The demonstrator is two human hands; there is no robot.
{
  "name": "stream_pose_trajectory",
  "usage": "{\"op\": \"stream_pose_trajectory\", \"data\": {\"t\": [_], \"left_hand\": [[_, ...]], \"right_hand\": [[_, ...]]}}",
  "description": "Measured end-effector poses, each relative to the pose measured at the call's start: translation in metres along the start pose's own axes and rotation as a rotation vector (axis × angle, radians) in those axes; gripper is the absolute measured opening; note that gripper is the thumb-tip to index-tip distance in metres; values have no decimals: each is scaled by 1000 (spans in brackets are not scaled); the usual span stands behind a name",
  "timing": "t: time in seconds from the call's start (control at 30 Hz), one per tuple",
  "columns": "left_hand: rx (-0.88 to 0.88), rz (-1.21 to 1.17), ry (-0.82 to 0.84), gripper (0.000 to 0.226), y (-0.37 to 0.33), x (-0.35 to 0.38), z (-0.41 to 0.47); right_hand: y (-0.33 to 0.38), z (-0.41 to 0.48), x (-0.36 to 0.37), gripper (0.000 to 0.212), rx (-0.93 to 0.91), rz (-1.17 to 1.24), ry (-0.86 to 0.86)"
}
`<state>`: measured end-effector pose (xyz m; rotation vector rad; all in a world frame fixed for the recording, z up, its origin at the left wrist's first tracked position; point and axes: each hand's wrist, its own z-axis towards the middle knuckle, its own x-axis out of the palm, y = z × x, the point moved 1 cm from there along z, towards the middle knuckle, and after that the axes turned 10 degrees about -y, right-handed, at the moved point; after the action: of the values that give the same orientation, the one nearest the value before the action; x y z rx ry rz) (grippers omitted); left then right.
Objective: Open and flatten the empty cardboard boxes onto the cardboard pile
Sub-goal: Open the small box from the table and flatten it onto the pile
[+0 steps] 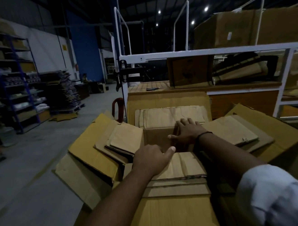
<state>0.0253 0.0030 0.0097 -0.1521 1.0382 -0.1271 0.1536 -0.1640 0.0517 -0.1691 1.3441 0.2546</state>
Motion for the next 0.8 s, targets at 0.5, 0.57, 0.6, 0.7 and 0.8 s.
{"op": "stream_pose_trajectory", "data": {"t": [0.5, 0.57, 0.6, 0.7, 0.8], "left_hand": [[11, 5, 25, 78, 0, -1, 7], [14, 0, 40, 69, 0, -3, 9], [6, -8, 41, 62, 0, -2, 9], [-38, -59, -5, 50, 2, 0, 8], [-60, -148, -87, 44, 2, 0, 3]], "right_hand": [[21, -37, -2, 96, 109, 474, 169], [32, -59, -6, 78, 52, 521, 83], [34, -68, -7, 71, 10, 475, 31], [34, -93, -2, 62, -58, 338, -32], [31, -106, 4, 77, -38, 167, -47]]}}
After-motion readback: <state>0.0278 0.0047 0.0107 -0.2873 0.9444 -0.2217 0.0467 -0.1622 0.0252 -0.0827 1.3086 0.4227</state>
